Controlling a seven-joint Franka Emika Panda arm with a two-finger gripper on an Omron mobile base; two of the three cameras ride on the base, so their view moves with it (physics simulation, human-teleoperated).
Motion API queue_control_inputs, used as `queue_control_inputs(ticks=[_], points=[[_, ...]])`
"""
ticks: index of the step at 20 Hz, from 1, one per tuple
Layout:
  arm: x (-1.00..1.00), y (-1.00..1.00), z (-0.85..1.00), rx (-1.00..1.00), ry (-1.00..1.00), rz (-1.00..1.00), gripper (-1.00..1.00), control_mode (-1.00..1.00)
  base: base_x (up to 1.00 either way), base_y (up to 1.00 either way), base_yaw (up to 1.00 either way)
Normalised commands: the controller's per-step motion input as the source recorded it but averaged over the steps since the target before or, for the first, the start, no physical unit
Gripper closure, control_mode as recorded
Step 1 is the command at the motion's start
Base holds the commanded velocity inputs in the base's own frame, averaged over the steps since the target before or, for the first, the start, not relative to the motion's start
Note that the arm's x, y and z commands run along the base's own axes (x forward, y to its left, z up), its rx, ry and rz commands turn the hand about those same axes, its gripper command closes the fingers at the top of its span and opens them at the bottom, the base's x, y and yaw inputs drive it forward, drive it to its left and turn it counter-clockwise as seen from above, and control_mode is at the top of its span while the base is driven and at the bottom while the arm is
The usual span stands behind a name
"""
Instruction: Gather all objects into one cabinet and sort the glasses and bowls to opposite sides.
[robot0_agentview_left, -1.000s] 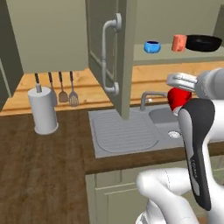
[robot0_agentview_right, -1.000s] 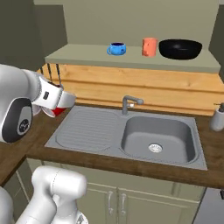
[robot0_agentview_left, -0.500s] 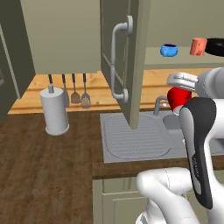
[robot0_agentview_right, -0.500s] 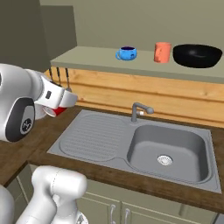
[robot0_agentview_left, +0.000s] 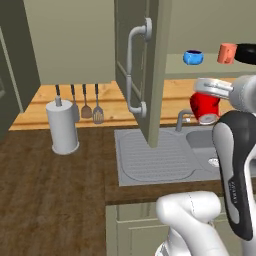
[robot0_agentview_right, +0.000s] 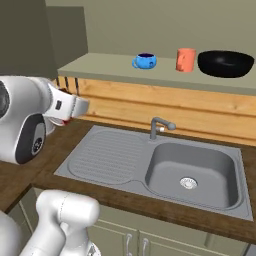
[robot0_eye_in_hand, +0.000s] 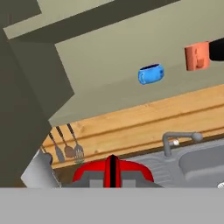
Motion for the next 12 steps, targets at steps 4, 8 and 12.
queue_control_inputs(ticks=[4, 8, 12], points=[[0.23, 0.00, 0.40, 0.00, -0.37, 0.30, 1.00, -1.00, 0.00, 0.00, 0.00], [0.51, 0.07, 0.42, 0.00, -0.31, 0.33, 1.00, -1.00, 0.00, 0.00, 0.00], [0.69, 0.19, 0.53, 0.00, -0.20, 0.31, 1.00, -1.00, 0.00, 0.00, 0.00]])
